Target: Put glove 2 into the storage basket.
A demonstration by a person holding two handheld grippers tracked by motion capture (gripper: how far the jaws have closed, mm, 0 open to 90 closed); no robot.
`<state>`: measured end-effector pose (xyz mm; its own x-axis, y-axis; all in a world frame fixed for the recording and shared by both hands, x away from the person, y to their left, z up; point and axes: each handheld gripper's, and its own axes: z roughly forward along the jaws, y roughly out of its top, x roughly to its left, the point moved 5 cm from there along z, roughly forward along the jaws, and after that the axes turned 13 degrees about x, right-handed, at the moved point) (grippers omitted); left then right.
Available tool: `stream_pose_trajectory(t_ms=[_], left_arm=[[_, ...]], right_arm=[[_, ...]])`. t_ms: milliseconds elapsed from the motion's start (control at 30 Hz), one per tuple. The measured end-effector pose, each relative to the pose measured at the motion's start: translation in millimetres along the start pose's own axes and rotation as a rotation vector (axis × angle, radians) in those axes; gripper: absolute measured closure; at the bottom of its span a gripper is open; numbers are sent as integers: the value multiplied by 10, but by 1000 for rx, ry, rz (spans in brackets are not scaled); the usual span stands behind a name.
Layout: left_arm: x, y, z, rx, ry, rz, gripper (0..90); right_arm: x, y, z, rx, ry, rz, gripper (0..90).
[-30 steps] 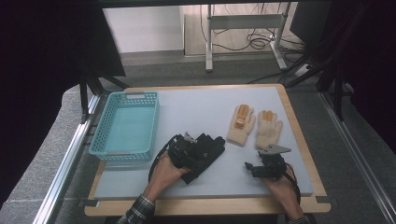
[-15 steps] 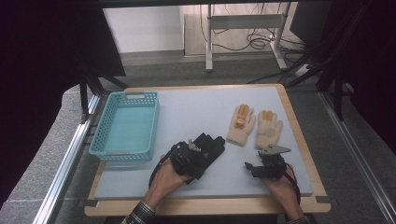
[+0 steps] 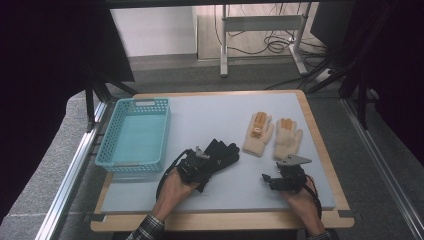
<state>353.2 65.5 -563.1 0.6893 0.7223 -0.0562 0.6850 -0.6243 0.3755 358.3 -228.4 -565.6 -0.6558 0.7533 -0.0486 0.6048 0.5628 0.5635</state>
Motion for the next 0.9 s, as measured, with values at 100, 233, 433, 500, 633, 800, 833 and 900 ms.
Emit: stream_pose_trajectory(t_ms=[100,233,433,500,633,800,833,900], left_arm=[[20,-8,-31,-34,-15,-5,615],[69,20,-148,-78,2,-13,692],[124,112,-257,-92,25,-27,704],[128,144,-275,-91,30,-33,706],[160,201,-340,-95,46,-45,705],[238,291,-470,-110,77,-66,699],[256,305,-496,-113,80,-69,699],[304,342,-568,-121,91,-76,698]], right_arm=[[0,0,0,0,0,0,243],[-1,0,0,0,0,0,242],[0,0,0,0,1,1,242],[0,0,0,0,0,1,242],[-1,0,0,0,0,1,242],[-1,0,0,0,1,1,242],[-1,0,0,-1,0,1,242],[0,0,-1,0,2,2,242]])
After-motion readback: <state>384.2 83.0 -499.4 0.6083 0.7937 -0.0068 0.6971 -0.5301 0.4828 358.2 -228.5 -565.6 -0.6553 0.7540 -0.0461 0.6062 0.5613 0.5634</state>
